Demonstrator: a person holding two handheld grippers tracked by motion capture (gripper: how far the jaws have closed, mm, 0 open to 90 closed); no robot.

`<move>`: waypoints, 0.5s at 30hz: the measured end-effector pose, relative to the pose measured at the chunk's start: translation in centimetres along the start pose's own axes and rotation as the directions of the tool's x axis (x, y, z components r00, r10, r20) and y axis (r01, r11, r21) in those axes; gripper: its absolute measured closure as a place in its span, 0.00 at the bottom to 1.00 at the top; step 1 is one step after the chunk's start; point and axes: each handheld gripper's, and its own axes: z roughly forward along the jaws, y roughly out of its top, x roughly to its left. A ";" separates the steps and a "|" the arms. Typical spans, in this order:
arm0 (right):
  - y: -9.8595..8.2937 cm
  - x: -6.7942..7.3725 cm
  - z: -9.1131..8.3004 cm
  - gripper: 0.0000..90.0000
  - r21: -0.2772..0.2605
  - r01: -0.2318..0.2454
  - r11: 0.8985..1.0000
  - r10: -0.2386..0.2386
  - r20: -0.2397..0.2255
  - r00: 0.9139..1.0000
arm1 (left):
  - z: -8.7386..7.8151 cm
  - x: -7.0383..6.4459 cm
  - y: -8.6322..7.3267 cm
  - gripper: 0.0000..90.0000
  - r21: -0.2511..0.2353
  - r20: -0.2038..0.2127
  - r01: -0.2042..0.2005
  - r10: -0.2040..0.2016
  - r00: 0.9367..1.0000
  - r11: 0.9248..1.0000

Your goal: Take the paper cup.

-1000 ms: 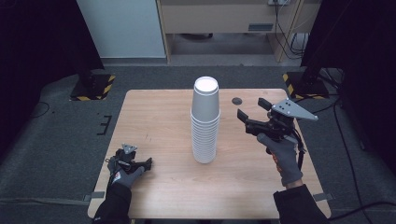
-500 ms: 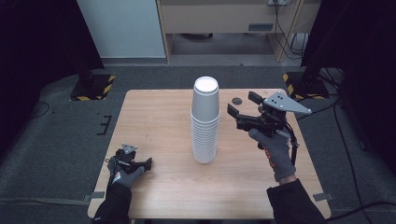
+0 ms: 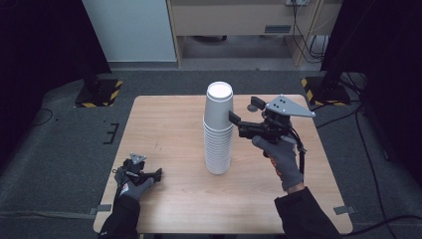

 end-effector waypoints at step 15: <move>-0.1 0.8 2.1 0.16 0.010 -0.014 1.000 0.015 -0.033 0.999 | 0.0 0.0 0.0 0.00 0.000 0.000 0.000 0.000 1.000 1.000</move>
